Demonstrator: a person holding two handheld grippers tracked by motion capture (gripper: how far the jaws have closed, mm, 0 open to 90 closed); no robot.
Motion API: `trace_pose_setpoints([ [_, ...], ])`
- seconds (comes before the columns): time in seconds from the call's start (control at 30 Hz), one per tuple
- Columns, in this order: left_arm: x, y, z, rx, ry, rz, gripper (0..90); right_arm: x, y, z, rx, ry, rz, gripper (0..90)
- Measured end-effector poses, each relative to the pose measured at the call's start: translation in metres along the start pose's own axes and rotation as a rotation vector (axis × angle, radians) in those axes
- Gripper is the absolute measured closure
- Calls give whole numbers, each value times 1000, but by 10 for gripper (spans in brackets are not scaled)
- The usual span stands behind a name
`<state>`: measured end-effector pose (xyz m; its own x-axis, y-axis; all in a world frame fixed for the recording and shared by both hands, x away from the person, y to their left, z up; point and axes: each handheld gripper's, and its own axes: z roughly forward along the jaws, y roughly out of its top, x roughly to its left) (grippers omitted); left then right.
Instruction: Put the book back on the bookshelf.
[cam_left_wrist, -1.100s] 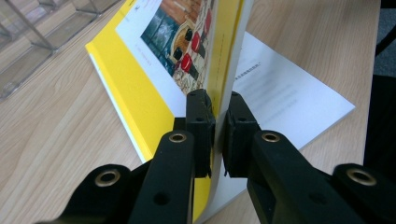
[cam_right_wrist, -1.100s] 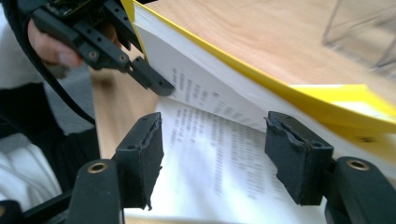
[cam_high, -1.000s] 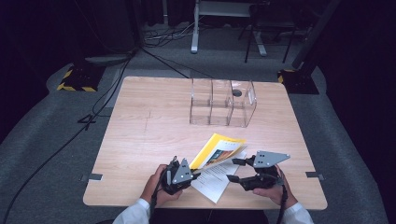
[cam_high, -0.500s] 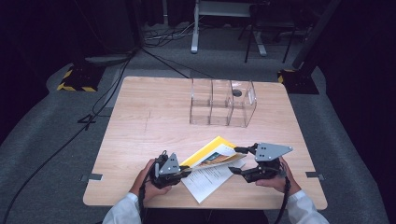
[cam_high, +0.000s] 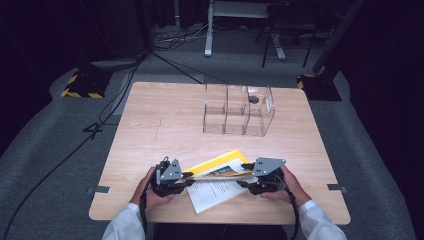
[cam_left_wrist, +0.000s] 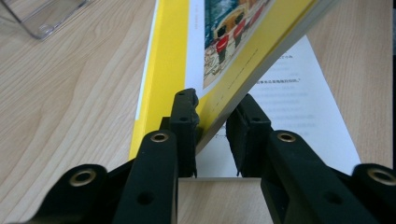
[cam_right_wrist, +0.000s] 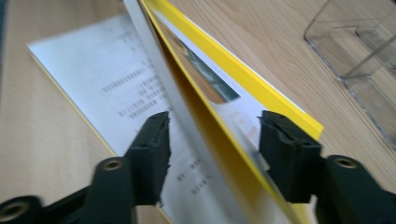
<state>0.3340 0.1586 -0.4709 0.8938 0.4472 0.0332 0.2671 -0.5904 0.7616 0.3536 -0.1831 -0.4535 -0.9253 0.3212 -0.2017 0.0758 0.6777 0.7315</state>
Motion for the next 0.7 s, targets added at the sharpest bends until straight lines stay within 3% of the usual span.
trace_pose_setpoints([
  [0.1, 1, -2, -1, 5, 7, -2, 704, 0, -7, 4, 7, -24, 2, 554],
  [0.2, 3, -4, -3, 8, 15, -23, 677, -2, -17, 4, -64, 1, 22, 672],
  [0.23, 3, -4, -3, 8, 15, -23, 670, -2, -17, 4, -64, 1, 22, 672],
  [0.27, 2, -4, -3, 11, 28, -28, 670, -1, -17, 4, -73, -1, 7, 690],
  [0.3, 1, -3, -4, 18, 45, -26, 653, 2, -16, 4, -74, -13, -37, 720],
  [0.33, -2, -3, -6, 22, 68, -27, 647, 3, -14, 4, -78, -16, -46, 729],
  [0.47, -5, -3, -11, 14, 81, -46, 612, 4, -12, 5, -81, -14, -76, 744],
  [0.53, -9, -1, -15, 11, 84, -61, 551, 6, -12, 6, -79, 0, -85, 751],
  [0.7, -24, 11, -21, -12, 94, -40, 461, 11, -6, 9, -74, 3, -116, 770],
])
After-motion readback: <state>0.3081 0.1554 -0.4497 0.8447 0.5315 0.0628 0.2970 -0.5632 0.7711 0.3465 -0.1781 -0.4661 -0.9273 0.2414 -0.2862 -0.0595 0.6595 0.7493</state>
